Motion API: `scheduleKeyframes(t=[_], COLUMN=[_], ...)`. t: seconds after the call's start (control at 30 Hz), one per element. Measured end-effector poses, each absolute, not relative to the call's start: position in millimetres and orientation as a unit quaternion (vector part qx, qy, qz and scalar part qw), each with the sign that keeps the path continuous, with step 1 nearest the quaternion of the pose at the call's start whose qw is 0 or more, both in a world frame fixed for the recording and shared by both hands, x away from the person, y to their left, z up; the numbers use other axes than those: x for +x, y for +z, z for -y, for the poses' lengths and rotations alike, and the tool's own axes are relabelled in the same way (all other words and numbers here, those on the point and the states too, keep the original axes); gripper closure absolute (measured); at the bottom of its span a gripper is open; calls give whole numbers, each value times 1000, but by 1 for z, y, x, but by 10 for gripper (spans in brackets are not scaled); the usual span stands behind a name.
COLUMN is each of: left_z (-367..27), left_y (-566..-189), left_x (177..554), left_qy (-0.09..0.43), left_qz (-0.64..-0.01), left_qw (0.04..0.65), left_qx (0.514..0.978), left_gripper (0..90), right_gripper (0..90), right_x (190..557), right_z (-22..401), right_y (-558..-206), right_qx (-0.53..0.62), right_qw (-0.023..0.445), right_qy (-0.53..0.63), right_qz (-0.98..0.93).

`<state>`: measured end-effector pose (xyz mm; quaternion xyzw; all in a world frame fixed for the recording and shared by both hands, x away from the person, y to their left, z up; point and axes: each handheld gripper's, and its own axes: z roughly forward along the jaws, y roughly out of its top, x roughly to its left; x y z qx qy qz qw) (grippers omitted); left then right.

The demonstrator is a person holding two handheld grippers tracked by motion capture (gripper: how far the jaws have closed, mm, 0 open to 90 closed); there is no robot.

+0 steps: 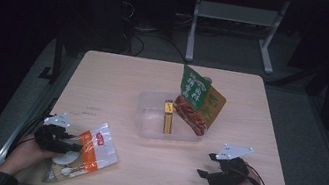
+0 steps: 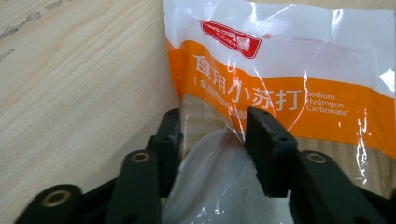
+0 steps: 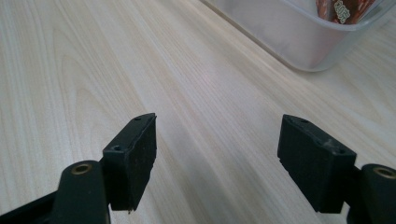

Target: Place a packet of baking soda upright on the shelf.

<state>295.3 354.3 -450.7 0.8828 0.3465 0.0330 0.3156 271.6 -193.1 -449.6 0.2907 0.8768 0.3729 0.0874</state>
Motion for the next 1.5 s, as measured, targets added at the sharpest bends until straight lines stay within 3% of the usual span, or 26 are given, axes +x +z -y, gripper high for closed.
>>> scheduleKeyframes(t=[0.2,0.27,0.47,0.9,1.5], left_z=[-359,-361,-357,-320,-247], left_y=[-449,-449,-436,-392,-364], left_x=[296,295,291,275,274], left_qy=[31,30,31,94,94], left_qz=[-345,-349,-363,-325,-259], left_qw=[323,331,386,490,554], left_qx=[881,876,848,803,785], left_gripper=[872,890,896,897,898], right_gripper=[278,278,283,286,244], right_x=[272,272,273,272,275], right_z=[193,193,191,186,147], right_y=[-450,-450,-450,-446,-428], right_qx=[290,290,286,280,231], right_qw=[87,85,86,75,29], right_qy=[373,373,375,397,477], right_qz=[-877,-877,-878,-871,-848])
